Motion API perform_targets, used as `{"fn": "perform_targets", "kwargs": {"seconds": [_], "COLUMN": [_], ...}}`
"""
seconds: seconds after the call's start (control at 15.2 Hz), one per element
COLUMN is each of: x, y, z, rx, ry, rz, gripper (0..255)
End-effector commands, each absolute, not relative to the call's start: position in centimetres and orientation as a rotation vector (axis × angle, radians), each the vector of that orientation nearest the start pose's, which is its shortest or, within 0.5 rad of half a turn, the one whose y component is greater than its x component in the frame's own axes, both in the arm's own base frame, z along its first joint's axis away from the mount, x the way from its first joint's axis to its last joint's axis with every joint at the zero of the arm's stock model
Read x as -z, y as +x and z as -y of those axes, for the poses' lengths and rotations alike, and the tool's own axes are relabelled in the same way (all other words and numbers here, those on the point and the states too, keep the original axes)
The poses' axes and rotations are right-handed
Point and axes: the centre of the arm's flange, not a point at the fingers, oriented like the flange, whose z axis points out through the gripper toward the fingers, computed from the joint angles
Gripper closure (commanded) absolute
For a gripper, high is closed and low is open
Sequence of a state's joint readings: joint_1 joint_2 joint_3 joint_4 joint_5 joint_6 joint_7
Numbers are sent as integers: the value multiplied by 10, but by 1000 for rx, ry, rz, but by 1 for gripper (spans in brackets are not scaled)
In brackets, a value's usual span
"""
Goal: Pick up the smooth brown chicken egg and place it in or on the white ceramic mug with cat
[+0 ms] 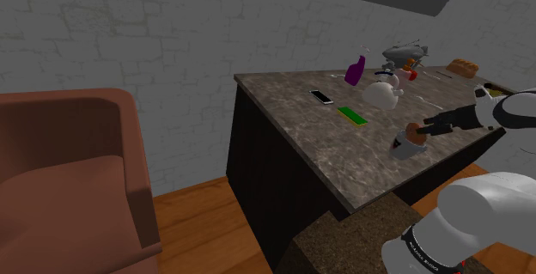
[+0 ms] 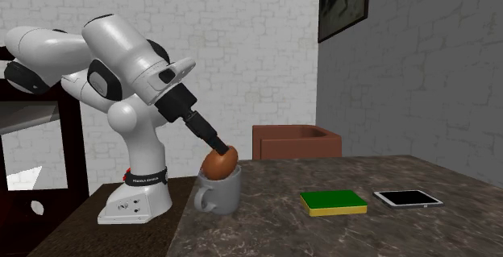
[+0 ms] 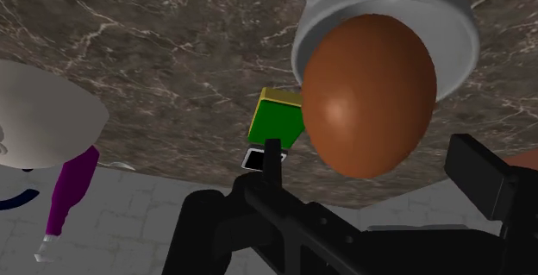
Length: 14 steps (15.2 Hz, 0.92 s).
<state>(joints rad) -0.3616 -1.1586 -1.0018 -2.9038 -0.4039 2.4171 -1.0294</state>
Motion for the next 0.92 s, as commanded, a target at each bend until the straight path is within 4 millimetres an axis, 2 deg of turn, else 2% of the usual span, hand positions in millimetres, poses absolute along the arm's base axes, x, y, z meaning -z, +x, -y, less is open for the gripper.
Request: {"fn": "perform_targets", "kwargs": {"seconds": [0.0,0.2,0.46,0.86], "x": [-401,-401,-439,-439], "y": [121,121,88,88], "z": [300,300,299,299], "rx": [1120,1120,1120,1120], "ry": [-3012,-3012,-3012,-3012], "rz": [246,246,246,246], "gripper": [0,0,0,0]}}
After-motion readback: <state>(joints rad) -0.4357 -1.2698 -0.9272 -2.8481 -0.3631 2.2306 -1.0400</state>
